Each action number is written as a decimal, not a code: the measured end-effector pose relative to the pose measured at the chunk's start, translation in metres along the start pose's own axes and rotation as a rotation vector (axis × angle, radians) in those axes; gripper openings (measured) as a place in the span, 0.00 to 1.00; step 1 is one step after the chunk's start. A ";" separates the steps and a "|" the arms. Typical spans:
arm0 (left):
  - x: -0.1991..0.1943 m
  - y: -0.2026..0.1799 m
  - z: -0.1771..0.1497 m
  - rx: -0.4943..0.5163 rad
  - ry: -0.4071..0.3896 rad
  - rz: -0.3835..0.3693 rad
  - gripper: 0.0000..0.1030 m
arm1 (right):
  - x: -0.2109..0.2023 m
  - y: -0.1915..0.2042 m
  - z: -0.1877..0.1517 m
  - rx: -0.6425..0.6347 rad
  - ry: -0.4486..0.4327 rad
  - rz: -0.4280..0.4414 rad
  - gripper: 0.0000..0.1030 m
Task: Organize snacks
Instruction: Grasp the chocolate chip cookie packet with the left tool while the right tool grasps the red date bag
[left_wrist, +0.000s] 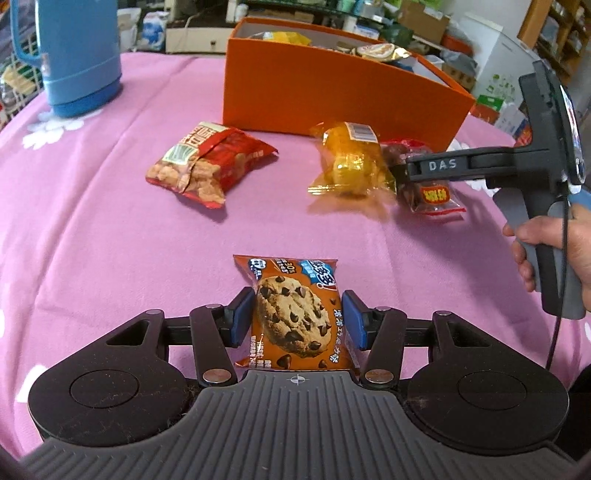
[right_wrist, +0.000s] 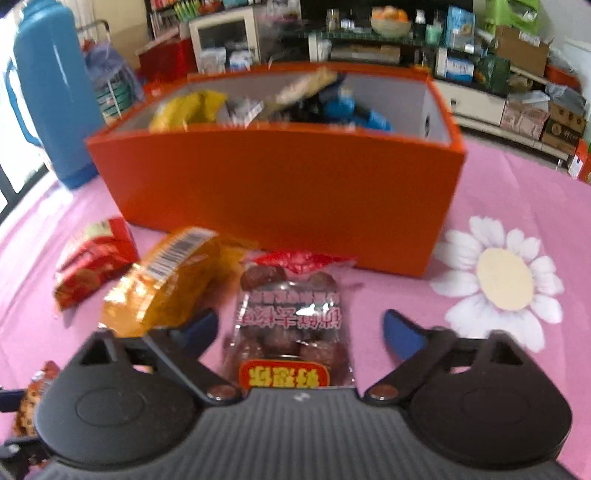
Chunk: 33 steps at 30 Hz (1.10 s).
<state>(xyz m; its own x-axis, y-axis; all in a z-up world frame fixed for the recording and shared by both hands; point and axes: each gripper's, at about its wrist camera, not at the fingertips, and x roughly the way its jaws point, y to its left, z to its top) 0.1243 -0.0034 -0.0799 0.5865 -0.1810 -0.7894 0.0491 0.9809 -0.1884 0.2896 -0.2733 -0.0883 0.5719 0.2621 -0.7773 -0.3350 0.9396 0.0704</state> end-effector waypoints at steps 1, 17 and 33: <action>0.000 0.000 0.000 0.001 -0.004 -0.002 0.23 | -0.001 0.001 0.000 -0.015 -0.018 -0.021 0.74; 0.000 -0.007 -0.003 0.028 -0.009 0.030 0.27 | -0.082 0.008 -0.097 -0.008 -0.051 -0.074 0.68; 0.005 -0.023 -0.008 0.075 -0.011 0.100 0.41 | -0.078 0.007 -0.098 -0.015 -0.062 -0.074 0.78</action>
<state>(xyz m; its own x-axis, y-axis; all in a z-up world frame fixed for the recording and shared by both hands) 0.1191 -0.0279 -0.0840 0.6002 -0.0820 -0.7957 0.0502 0.9966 -0.0648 0.1693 -0.3085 -0.0887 0.6407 0.2056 -0.7397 -0.3009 0.9536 0.0044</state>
